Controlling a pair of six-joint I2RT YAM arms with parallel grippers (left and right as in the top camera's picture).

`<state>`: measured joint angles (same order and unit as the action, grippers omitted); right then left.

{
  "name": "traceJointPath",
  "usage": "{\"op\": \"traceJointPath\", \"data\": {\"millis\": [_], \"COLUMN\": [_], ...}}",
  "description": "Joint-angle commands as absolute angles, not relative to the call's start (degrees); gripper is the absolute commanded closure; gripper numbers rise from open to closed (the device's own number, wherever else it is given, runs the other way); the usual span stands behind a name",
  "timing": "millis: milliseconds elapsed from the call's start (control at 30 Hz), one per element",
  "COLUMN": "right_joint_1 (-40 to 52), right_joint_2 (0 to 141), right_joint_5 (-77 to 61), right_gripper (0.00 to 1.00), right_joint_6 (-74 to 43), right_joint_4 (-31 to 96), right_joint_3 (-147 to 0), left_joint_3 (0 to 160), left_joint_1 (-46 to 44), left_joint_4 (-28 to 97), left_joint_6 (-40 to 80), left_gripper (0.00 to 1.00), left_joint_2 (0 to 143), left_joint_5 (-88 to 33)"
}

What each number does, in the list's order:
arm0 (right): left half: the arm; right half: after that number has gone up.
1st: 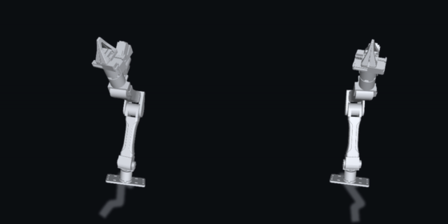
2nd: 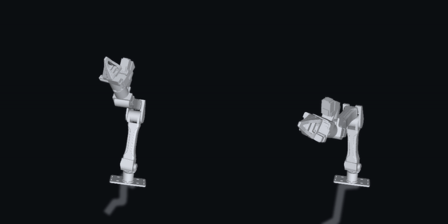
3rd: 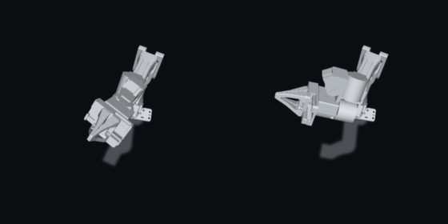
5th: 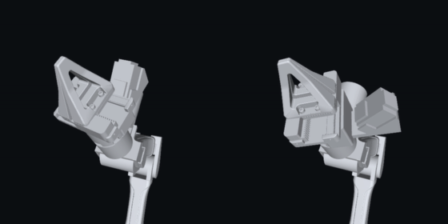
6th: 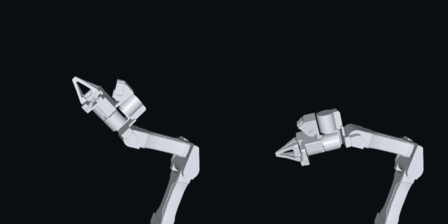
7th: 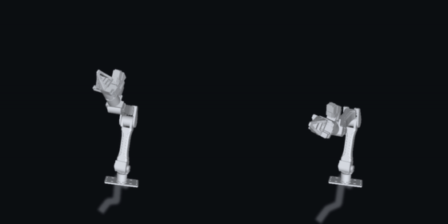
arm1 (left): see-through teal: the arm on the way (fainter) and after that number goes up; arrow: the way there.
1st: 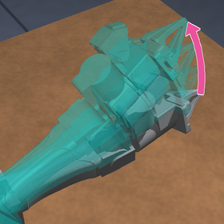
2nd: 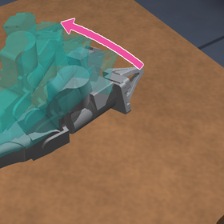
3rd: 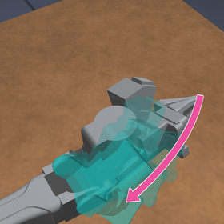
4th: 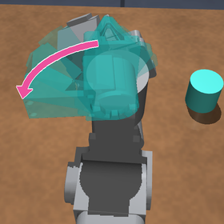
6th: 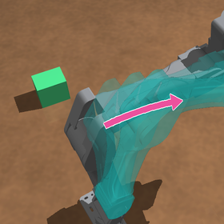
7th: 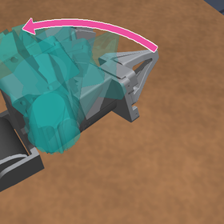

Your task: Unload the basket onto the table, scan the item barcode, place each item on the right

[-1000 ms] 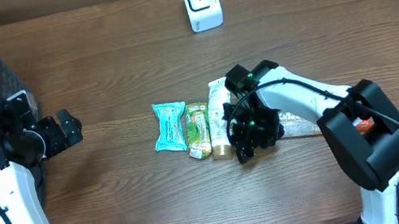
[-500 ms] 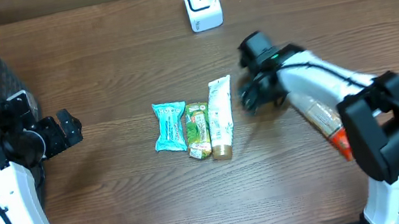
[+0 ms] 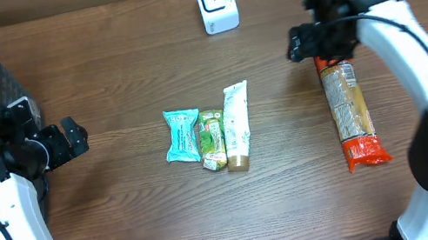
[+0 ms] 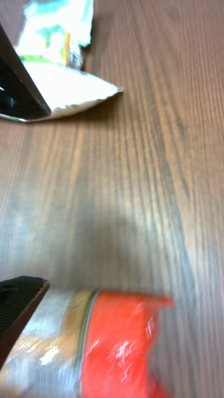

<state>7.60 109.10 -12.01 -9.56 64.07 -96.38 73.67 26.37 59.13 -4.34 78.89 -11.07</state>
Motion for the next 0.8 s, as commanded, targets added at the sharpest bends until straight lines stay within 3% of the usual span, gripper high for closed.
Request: {"op": "traceJointPath", "data": {"millis": [0, 367, 767], "right_joint_1": [1.5, -14.2, -14.9], "right_joint_2": [107.0, 107.0, 107.0], "right_joint_5": [-9.2, -20.1, -26.6], "right_gripper": [0.16, 0.16, 0.18], "right_joint_6": [-13.1, -6.6, -2.1], "right_joint_4": [68.4, 60.8, 49.5], "right_joint_3": [-95.4, -75.7, -57.8], "left_joint_3": [74.3, 74.3, 74.3], "left_joint_1": [26.6, 26.6, 26.6], "left_joint_4": [59.1, 59.1, 59.1], "left_joint_6": [-3.2, -3.2, -3.2], "left_gripper": [0.01, 0.00, 0.00], "left_joint_2": [79.2, 79.2, 79.2], "left_joint_5": [-11.0, -11.0, -11.0]}}
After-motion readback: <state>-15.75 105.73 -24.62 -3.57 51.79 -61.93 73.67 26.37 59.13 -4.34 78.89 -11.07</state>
